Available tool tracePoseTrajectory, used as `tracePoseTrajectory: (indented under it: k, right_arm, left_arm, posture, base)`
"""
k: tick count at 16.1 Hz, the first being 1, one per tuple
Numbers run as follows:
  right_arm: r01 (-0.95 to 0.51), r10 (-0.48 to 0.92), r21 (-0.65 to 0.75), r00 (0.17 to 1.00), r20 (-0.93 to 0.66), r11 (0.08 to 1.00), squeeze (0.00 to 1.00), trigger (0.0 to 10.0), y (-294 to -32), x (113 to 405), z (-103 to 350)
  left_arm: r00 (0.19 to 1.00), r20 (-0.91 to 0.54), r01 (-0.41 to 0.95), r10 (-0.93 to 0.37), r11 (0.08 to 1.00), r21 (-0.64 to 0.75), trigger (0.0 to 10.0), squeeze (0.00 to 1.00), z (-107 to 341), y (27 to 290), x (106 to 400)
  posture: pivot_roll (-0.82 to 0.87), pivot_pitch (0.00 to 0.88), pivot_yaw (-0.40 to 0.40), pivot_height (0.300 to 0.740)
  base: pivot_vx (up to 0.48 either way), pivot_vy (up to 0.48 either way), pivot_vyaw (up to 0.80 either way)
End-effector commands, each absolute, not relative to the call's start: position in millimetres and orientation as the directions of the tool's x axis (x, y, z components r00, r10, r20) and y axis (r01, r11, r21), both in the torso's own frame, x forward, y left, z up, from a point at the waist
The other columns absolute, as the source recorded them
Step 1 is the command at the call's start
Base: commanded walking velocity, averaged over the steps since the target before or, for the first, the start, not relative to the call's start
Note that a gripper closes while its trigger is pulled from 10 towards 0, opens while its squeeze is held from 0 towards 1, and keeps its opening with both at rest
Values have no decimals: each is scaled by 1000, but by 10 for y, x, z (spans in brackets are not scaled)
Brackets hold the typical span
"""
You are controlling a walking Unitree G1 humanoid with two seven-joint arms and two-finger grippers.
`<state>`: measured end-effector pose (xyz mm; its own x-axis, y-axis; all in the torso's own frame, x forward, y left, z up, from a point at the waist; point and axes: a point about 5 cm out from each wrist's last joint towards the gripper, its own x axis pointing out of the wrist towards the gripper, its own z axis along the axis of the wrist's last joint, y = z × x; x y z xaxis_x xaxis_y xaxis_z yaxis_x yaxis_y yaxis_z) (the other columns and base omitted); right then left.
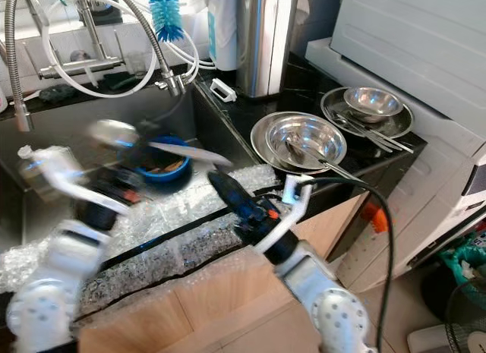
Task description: Kitchen organization
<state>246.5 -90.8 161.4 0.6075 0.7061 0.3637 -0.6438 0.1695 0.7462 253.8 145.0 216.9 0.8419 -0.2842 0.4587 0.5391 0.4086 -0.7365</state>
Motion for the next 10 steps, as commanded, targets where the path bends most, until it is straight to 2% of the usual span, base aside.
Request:
tracePoseTrajectory:
  k: [1, 2, 3, 8, 10]
  right_arm:
    - [-655, 713, 735, 600, 364, 176, 1000, 10000, -886, 2463, 1635]
    - [-652, 710, 733, 609, 355, 193, 965, 10000, -888, 2471, 1626]
    - [-649, 707, 733, 615, 349, 203, 0, 10000, -892, 2478, 1617]
    - [-653, 698, 712, 635, 331, 257, 0, 10000, -929, 2503, 1607]
    - [-657, 695, 703, 639, 328, 272, 0, 10000, -957, 2500, 1602]
  left_arm:
    - [843, 459, 538, -282, 405, -739, 0, 0, 2167, 1452, 2535]
    - [852, 446, 523, -274, 416, -744, 1059, 0, 2145, 1467, 2541]
    - [861, 437, 509, -261, 422, -750, 10000, 0, 2132, 1482, 2553]
    - [905, 406, 410, -130, 522, -748, 10000, 0, 2113, 1751, 2640]
    - [925, 381, 305, 19, 562, -769, 10000, 0, 2104, 1988, 2681]
  posture:
    - [-10, 17, -28, 740]
    - [-11, 16, -27, 740]
    - [-12, 15, -27, 740]
    - [-16, 10, -23, 740]
    - [-13, 10, -21, 740]
  base:
    - [0, 0, 0]
    - [0, 0, 0]
    - [0, 0, 0]
    - [0, 0, 0]
    - [0, 0, 0]
